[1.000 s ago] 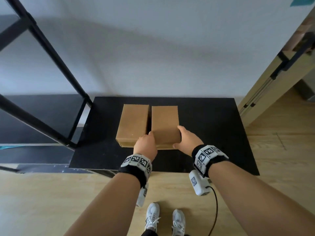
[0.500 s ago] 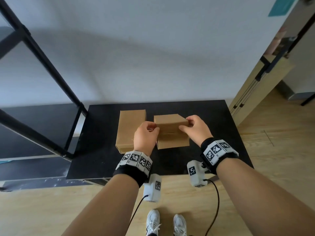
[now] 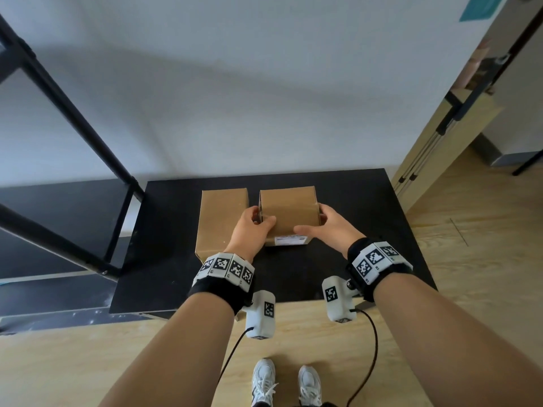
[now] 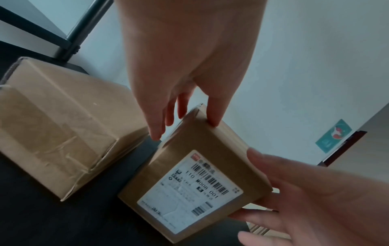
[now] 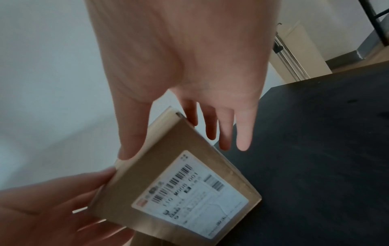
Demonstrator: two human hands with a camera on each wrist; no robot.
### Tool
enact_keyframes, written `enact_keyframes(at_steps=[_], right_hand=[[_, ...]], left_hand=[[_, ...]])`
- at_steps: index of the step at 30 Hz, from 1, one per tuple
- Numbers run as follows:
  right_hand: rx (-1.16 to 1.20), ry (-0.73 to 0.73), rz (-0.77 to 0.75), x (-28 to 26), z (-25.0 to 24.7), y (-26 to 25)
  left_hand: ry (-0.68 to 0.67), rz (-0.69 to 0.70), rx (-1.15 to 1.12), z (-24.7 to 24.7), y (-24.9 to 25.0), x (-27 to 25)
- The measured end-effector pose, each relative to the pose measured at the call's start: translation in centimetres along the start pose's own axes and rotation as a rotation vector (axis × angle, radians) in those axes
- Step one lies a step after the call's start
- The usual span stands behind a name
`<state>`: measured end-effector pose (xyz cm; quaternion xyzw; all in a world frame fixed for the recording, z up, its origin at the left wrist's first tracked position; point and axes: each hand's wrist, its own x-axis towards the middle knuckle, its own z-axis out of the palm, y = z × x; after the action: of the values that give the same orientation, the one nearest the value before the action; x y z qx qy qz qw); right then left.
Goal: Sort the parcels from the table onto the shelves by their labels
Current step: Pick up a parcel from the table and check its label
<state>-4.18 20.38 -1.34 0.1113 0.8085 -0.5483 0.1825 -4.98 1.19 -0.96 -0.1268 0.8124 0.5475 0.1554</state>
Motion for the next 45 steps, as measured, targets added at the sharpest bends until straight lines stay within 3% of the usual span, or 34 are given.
enact_keyframes(at_steps=[9, 16, 24, 36, 42, 45], right_hand=[[-0.096, -0.014, 0.048, 0.5, 0.4, 1.5], [-0.109, 0.126, 0.012, 0.4, 0.6, 0.5], [-0.127, 0.245, 0.052, 0.9, 0.0, 0.8], [-0.180, 0.127, 0.189, 1.3, 0.3, 3.9], [-0.136, 0.023, 0.300, 1.8, 0.3, 4.2], [-0.065, 0.021, 0.277, 1.6, 0.0, 3.9]], left_hand=[[-0.231, -0.037, 0.017, 0.6, -1.8, 0.8], [-0.067, 0.031, 0.026, 0.4, -1.6, 0.6], [-0.010, -0.118, -0.116, 1.4, -1.8, 1.3], [-0.062, -0.149, 0.022, 3.8, -3.3, 1.1], [-0.150, -0.369, 0.014, 4.7, -3.6, 1.9], [-0.151, -0.345, -0.033, 4.7, -3.5, 1.9]])
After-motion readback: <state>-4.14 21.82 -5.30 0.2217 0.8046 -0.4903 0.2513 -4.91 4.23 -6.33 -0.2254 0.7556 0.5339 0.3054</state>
